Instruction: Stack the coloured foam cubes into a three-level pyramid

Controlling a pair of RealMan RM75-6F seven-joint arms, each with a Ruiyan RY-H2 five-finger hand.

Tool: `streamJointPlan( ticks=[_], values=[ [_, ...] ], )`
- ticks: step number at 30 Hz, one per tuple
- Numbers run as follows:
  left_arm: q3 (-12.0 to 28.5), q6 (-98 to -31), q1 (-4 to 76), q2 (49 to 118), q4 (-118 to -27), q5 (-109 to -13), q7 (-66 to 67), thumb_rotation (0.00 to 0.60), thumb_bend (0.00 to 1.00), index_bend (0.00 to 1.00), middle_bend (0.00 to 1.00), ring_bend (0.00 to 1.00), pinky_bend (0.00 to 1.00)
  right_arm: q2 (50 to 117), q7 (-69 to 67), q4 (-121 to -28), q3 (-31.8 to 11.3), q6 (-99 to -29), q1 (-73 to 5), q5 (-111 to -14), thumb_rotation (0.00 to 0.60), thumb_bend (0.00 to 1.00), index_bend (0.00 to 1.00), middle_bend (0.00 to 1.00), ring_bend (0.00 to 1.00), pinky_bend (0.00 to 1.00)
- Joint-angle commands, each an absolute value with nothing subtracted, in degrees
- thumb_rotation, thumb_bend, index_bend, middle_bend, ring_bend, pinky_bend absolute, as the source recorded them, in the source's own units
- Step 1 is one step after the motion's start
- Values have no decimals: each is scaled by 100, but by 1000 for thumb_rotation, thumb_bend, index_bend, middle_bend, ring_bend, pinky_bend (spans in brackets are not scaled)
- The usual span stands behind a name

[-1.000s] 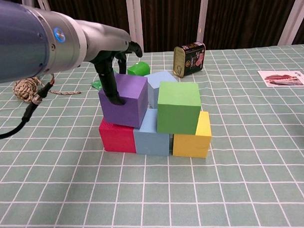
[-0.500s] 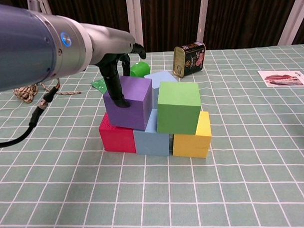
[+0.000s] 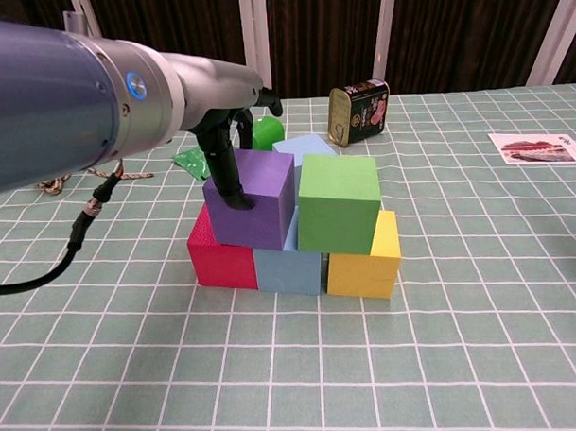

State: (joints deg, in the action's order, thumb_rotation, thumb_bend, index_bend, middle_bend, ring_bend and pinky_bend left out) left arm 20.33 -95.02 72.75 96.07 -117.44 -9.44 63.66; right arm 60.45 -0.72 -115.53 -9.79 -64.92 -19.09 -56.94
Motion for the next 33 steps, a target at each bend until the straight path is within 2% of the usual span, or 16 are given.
streamJointPlan(
  ticks=[1,33],
  values=[
    [2035,-9505,7256,9637,-11725,-980,6380,600,355,5,394,0,12,6044,-73,-11554,-978,-6490,-1909,-5695,600,346,0,0,0,0],
    [2183,-9427,7096,9784,-11627,-1156,6569,600,349,5,392,0,12,6061,-47,-11544,-952,-6474,-1916,-5691,600,346,0,0,0,0]
  ],
)
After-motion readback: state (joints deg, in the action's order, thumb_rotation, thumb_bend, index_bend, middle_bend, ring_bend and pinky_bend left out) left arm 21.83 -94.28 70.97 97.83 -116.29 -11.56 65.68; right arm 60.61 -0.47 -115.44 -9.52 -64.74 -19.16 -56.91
